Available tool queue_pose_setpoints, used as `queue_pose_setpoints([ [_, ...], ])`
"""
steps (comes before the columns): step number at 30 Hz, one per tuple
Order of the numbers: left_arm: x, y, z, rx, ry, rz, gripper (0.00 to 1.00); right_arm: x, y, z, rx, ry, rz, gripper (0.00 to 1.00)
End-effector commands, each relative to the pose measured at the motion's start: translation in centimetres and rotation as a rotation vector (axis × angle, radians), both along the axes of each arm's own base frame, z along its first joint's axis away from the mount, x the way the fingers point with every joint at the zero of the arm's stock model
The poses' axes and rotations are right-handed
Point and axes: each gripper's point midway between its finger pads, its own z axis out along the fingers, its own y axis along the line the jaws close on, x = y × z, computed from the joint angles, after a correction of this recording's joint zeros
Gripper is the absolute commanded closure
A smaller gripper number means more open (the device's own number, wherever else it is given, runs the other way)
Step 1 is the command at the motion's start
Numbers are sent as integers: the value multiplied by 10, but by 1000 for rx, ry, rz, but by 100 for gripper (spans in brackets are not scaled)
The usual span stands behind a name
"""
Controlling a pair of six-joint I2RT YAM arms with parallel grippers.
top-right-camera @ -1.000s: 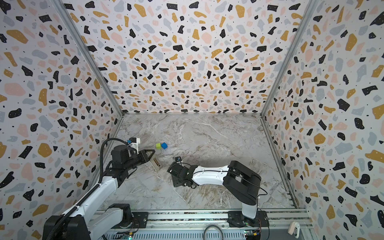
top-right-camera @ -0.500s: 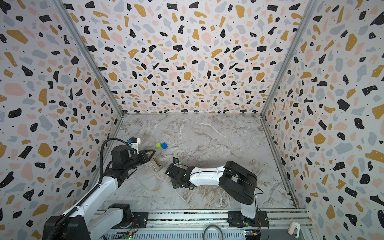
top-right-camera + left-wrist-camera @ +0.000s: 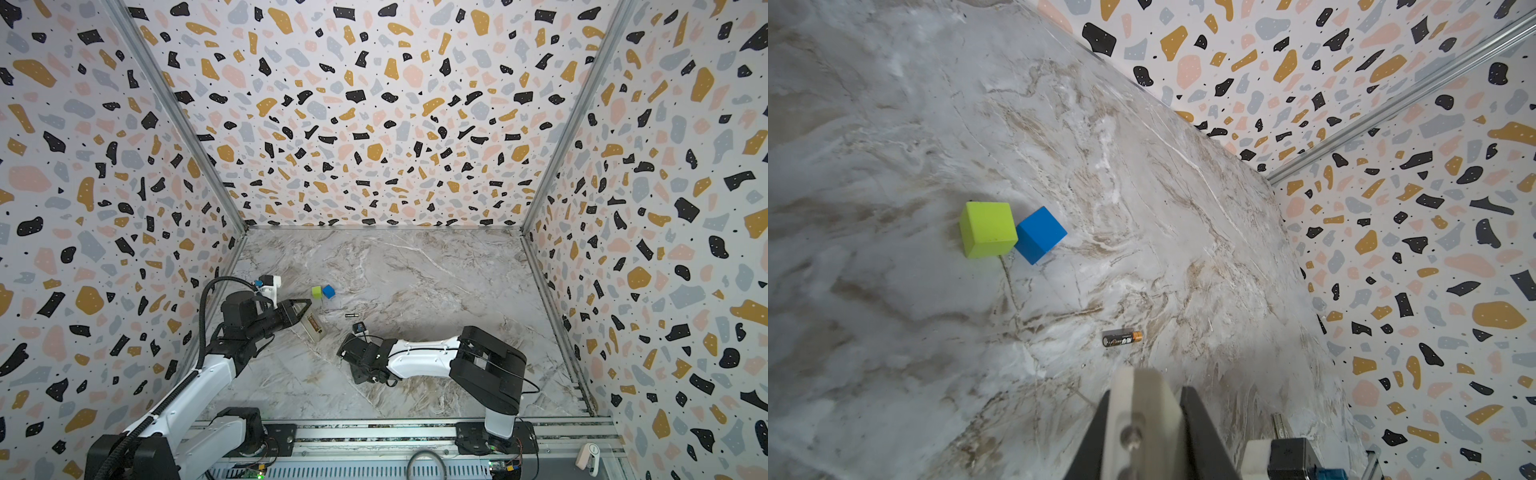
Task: Load the batteries into the remote control
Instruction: 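Lower the right gripper onto a battery and close on it, then lift the AA battery upright in the right gripper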
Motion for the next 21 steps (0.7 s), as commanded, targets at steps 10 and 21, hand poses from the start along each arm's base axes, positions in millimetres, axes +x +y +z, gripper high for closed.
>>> queue_pose_setpoints([
  [10,-23,-63,50,-58,-163,-230,100,-29,-84,17,-125,75,68,100],
  [21,-59,-113,48,-86,-175,-402,100,-36,-120,8,-149,103,69,100],
])
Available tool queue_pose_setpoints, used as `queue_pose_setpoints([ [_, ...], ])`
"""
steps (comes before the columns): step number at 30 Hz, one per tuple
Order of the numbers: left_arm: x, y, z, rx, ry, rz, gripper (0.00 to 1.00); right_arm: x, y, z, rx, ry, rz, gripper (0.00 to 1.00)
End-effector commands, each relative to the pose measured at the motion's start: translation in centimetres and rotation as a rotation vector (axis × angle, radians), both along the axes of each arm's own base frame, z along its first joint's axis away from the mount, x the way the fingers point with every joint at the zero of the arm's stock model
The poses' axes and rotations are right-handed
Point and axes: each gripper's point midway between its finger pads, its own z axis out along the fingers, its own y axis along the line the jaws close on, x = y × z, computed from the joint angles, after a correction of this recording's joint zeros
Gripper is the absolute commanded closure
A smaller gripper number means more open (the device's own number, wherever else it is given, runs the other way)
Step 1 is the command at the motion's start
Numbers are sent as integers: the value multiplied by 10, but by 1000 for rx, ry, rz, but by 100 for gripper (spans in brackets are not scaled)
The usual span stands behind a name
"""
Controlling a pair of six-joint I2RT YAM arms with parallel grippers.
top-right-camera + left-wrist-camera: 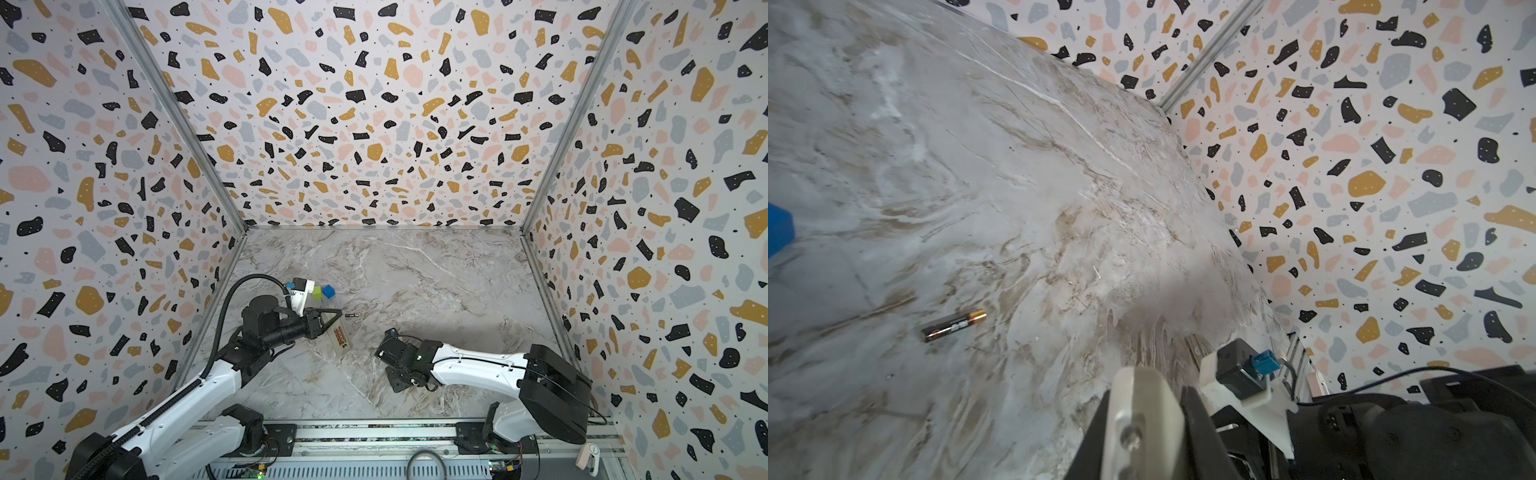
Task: Load the batteries into the remote control
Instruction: 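Lift the AA battery upright in the right gripper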
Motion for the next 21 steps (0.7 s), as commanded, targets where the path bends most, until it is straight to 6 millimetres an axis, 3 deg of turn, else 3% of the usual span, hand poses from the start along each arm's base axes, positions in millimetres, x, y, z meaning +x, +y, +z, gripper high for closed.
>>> queue_pose_setpoints([
  [1,-9,-14,14,-38,-57,-53,100,-3,-10,-8,-34,20,25,100],
  [7,-21,-23,8,-48,-36,-87,100,-4,-12,-20,-52,32,43,100],
  [13,-24,-22,6,-57,-36,-76,100,-1,-10,-20,-52,33,39,82],
  [21,-26,-22,-1,-36,-32,-83,100,9,-5,-17,-28,31,14,68],
])
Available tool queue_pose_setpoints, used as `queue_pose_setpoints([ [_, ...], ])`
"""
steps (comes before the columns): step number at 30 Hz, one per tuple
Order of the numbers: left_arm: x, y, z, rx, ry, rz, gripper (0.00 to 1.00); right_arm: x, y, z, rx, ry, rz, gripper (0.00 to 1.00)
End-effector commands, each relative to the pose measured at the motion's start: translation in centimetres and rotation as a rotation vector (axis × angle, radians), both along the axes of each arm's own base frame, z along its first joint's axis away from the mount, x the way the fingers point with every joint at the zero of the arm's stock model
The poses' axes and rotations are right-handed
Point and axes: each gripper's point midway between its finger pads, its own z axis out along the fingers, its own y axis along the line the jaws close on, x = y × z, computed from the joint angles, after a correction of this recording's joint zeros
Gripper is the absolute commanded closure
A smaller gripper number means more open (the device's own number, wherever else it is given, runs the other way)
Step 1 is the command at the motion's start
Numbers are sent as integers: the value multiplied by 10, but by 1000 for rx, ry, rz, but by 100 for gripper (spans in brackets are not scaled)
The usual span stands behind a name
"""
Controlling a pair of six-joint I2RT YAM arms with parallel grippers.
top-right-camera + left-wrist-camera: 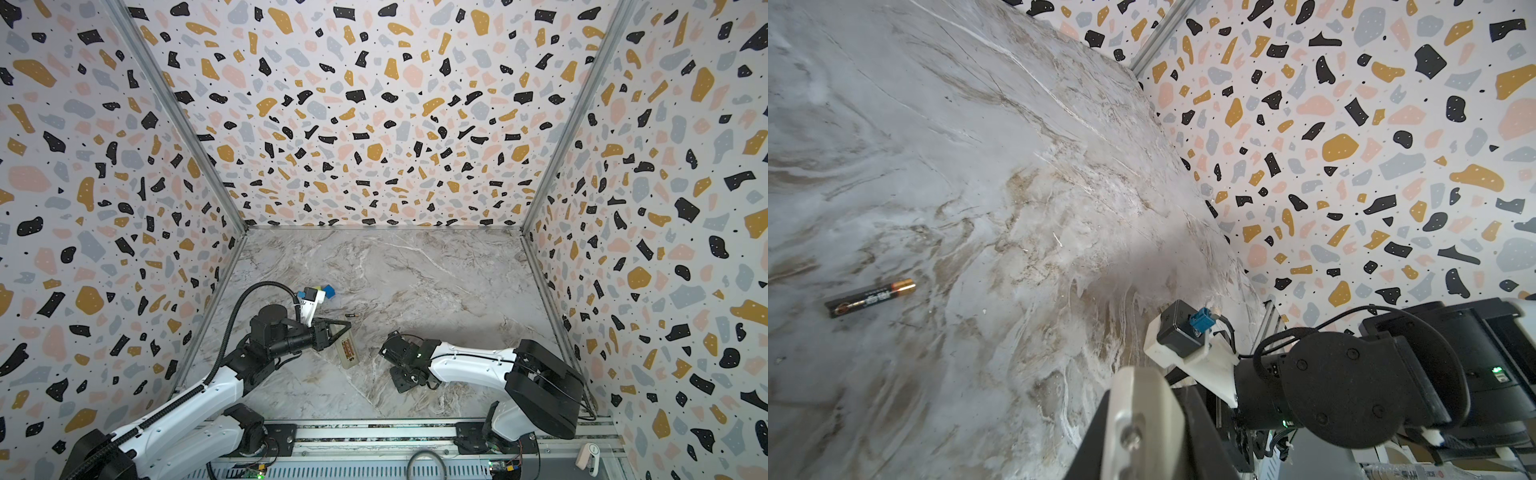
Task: Load the batteries into the remote control
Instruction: 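Lift the AA battery upright in the right gripper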
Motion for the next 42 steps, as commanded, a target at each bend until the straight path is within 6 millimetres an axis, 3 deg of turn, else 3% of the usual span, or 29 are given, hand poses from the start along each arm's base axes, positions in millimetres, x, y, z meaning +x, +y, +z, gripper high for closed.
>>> queue_pose_setpoints([
  [1,1,-2,11,-20,-64,-6,100,4,1,2,-4,1,-2,66],
  [14,-1,-4,10,-25,-65,-17,100,18,5,3,-8,-8,-19,69],
  [26,1,-1,7,-15,-64,3,100,11,0,-5,-37,28,-2,85],
  [38,5,-3,7,-33,-45,9,100,7,-6,-9,-44,28,-3,87],
  [42,6,-4,10,-51,-41,16,100,9,-4,-2,-19,9,0,94],
])
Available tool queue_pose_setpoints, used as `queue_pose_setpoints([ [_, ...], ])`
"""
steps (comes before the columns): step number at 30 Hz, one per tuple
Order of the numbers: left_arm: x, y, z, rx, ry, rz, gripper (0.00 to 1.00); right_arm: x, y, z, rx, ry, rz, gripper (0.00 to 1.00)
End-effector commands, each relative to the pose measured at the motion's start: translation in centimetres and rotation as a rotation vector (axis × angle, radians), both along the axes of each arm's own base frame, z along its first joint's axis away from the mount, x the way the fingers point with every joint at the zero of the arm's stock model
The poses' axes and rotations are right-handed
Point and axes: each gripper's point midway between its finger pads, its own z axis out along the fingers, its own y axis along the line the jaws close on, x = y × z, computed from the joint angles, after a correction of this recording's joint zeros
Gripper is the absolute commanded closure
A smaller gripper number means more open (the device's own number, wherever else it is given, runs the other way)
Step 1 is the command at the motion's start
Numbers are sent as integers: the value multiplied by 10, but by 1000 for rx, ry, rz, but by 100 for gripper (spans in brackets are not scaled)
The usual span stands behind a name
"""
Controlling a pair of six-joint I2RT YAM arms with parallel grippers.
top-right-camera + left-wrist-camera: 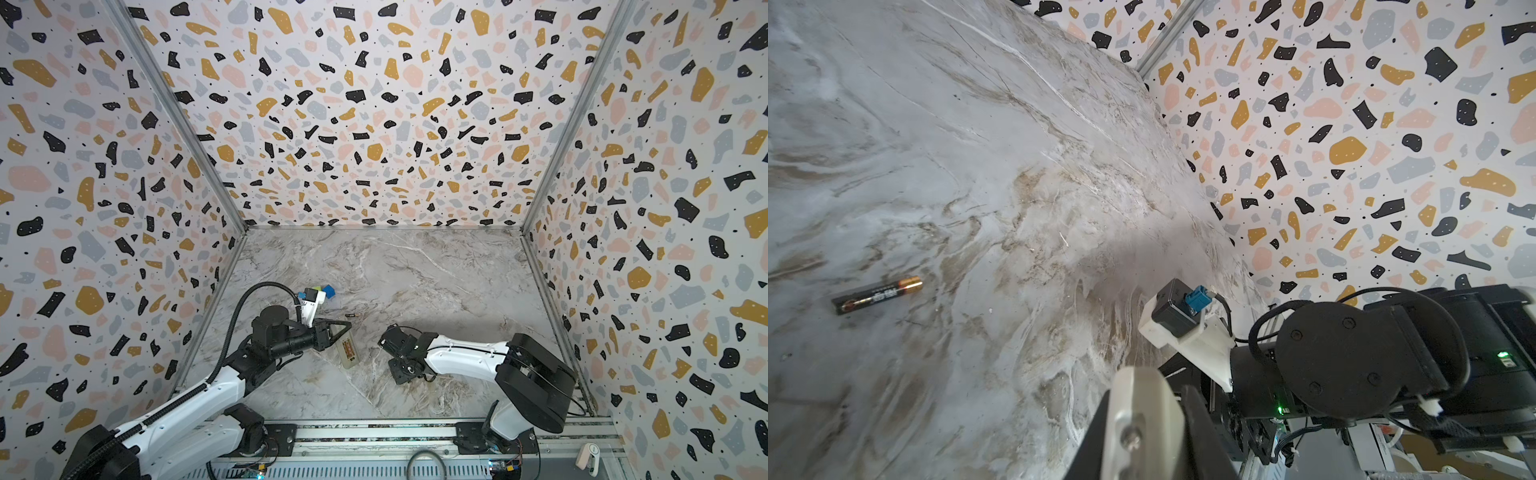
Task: Load the batteries into the remote control
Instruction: 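Lift the AA battery upright in the right gripper, then carry the battery toward the remote held by the left gripper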
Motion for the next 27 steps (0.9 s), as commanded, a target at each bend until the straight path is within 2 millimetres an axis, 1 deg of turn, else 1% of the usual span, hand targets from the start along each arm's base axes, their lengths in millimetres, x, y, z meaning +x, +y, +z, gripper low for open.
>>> queue_pose_setpoints([
  [1,3,-5,17,-53,-51,-1,100,-5,-8,3,-6,0,14,96],
  [4,4,-7,19,-60,-45,0,100,2,5,25,73,-63,35,100],
  [9,4,-14,23,-82,-36,-7,100,12,23,68,229,-184,79,100],
  [14,5,-24,28,-94,-23,-8,100,21,33,131,383,-363,132,100],
  [16,7,-26,33,-109,-24,-7,100,22,36,165,461,-453,158,100],
  [19,10,-30,42,-131,-21,-5,100,19,39,213,567,-584,206,100],
  [21,11,-33,46,-150,-15,-11,100,16,39,238,620,-652,231,100],
  [22,11,-36,48,-161,-9,-18,100,15,40,249,646,-685,248,100],
  [25,10,-42,51,-187,10,-32,100,10,44,275,718,-759,288,100],
  [27,9,-45,53,-199,9,-39,100,8,47,284,753,-786,314,100],
])
